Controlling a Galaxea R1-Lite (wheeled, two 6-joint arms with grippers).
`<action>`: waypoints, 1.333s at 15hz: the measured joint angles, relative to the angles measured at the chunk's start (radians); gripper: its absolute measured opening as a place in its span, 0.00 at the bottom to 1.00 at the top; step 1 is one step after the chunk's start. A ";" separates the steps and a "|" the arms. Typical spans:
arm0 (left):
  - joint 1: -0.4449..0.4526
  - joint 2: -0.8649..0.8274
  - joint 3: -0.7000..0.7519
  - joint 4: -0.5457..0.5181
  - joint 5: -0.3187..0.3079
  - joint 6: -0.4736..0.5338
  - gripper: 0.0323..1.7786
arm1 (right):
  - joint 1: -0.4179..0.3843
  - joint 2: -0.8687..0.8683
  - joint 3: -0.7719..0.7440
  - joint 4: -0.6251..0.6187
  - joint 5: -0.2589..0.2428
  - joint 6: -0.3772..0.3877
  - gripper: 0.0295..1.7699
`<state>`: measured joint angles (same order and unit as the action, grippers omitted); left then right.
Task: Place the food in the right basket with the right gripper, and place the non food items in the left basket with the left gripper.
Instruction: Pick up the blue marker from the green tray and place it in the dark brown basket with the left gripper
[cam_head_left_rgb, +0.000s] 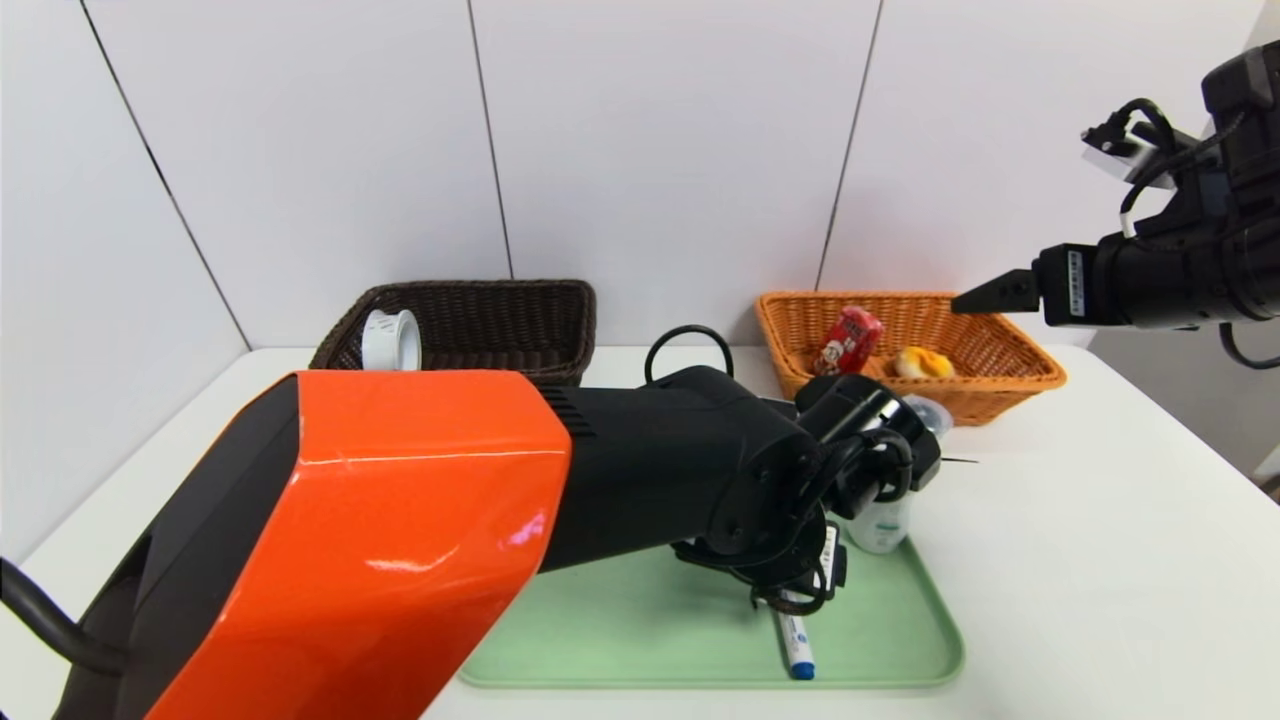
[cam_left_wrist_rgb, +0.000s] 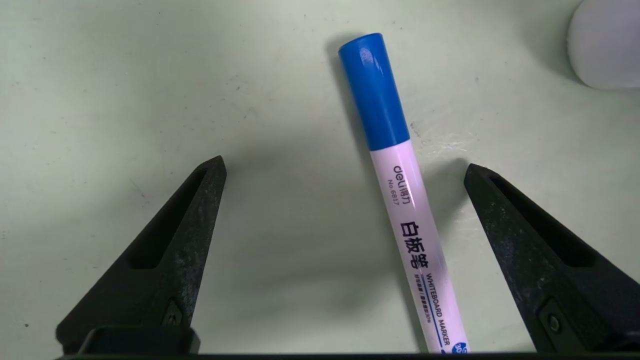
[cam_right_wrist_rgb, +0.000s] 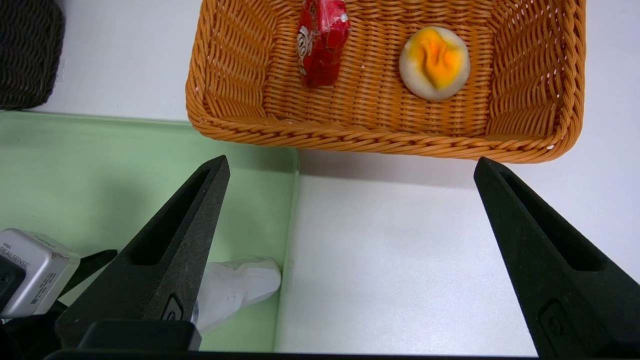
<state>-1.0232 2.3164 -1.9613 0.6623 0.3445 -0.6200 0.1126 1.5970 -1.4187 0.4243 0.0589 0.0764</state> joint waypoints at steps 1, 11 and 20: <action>0.000 0.000 0.000 0.000 0.000 0.000 0.95 | 0.000 0.000 0.000 0.000 0.000 0.000 0.96; 0.000 -0.006 0.001 0.003 -0.003 0.001 0.54 | 0.000 -0.003 -0.001 0.000 0.001 0.000 0.96; 0.004 -0.023 0.001 0.003 0.002 0.004 0.07 | 0.000 -0.004 0.003 -0.034 0.000 0.000 0.96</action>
<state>-1.0194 2.2932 -1.9604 0.6653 0.3462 -0.6157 0.1130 1.5932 -1.4162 0.3900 0.0589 0.0764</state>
